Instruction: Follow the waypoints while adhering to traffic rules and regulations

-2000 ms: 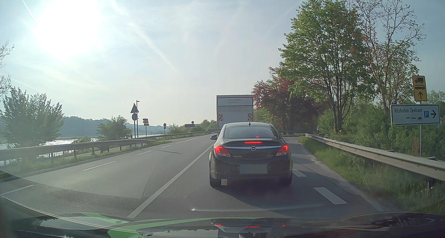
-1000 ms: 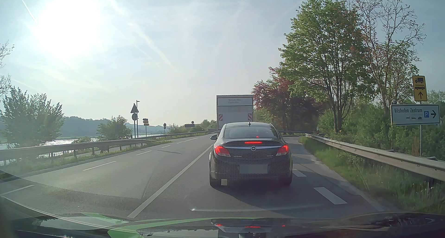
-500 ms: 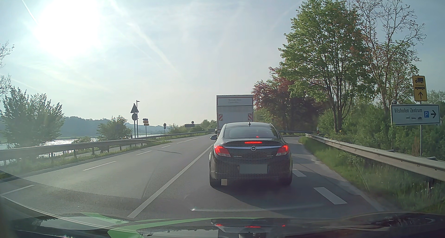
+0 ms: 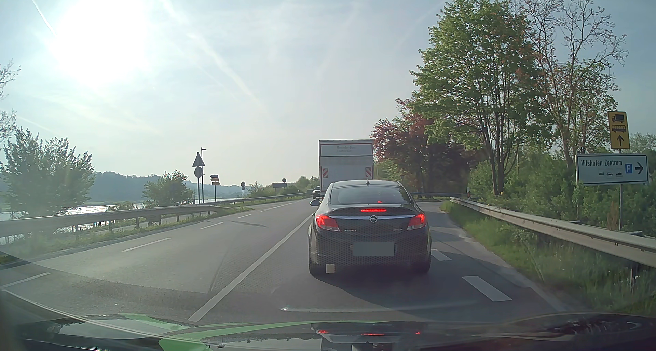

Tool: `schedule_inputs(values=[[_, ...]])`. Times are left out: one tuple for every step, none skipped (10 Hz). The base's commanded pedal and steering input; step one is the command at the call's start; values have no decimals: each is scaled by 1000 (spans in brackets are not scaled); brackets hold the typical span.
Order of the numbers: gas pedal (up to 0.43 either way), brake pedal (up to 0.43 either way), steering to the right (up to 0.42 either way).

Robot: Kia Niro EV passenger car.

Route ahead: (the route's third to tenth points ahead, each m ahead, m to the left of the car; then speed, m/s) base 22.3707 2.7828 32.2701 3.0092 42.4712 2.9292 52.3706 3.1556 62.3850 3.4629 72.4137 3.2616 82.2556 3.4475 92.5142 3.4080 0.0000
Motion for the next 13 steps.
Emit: schedule_inputs(values=[[0,274,4],[0,280,4],[0,280,4],[0,274,4],[0,280,4],[0,280,4],[0,280,4],[0,274,4],[0,280,4],[0,280,4],[0,274,4],[0,280,4],[0,274,4]])
